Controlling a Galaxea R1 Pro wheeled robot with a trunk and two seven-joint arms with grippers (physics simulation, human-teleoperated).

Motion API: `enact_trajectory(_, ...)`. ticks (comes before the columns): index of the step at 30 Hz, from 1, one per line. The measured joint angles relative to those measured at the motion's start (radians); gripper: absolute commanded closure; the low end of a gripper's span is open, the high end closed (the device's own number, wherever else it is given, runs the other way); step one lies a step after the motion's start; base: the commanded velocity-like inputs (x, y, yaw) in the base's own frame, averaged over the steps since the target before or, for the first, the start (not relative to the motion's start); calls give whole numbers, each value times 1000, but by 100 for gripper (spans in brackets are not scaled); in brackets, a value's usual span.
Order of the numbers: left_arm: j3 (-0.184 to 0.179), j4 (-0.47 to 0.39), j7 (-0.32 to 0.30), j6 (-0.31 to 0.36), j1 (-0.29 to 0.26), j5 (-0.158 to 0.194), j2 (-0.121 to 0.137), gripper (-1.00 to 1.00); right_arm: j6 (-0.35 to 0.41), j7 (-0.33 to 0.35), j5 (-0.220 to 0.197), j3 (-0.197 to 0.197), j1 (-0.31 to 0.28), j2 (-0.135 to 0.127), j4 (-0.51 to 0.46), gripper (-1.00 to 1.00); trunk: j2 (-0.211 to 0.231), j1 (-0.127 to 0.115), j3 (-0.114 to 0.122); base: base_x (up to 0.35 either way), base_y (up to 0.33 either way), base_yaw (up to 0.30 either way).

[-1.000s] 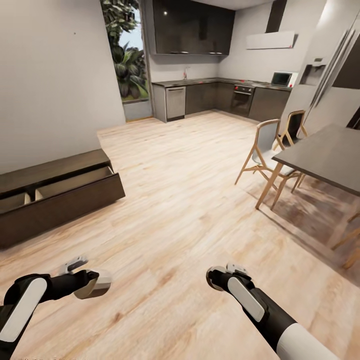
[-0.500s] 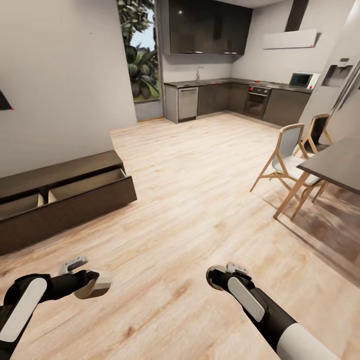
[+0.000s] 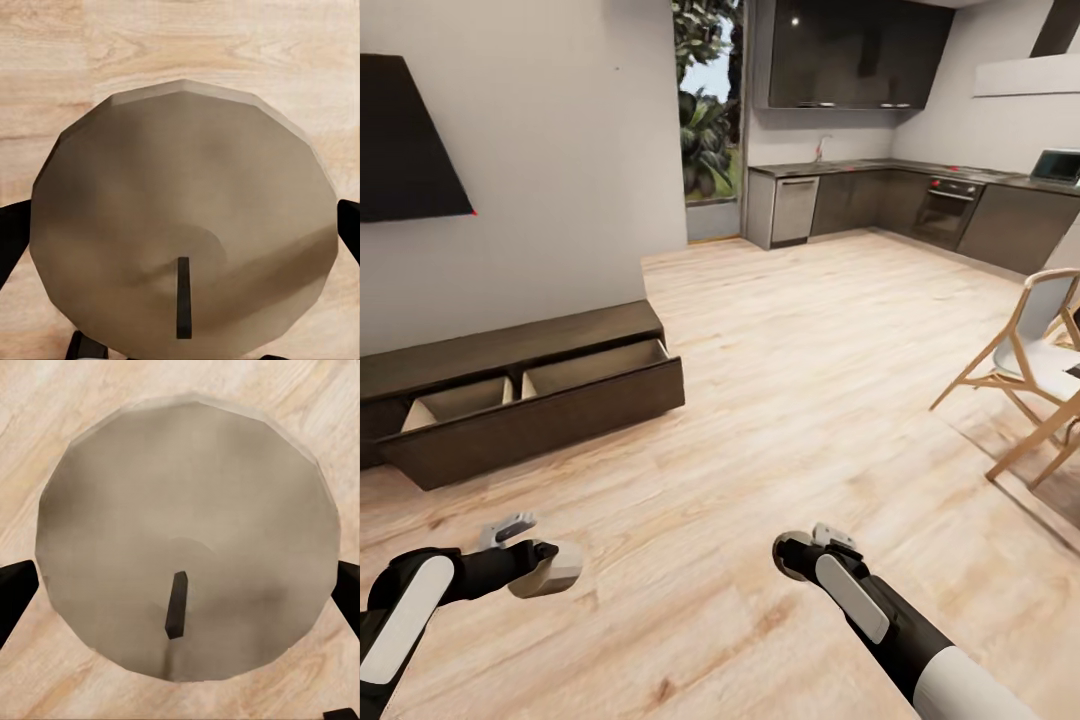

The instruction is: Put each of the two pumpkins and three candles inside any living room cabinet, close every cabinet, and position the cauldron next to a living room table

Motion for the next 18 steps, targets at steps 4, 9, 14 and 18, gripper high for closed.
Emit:
enact_trajectory(4, 0, 0, 0, 0, 0, -1, 0, 100, 0, 0, 0, 0, 0, 0, 0, 100, 0, 0, 0, 268, 199, 287)
enact_trajectory(9, 0, 0, 1, -1, 0, -1, 0, 100, 0, -1, 0, 0, 0, 1, 0, 100, 0, 0, 0, 300, 124, 287)
enact_trajectory(14, 0, 0, 1, -1, 0, -1, 0, 100, 0, -1, 0, 0, 0, 1, 0, 100, 0, 0, 0, 308, 51, 288)
enact_trajectory(18, 0, 0, 1, -1, 0, -1, 0, 100, -1, -1, 0, 1, 0, 1, 0, 100, 0, 0, 0, 309, 5, 288)
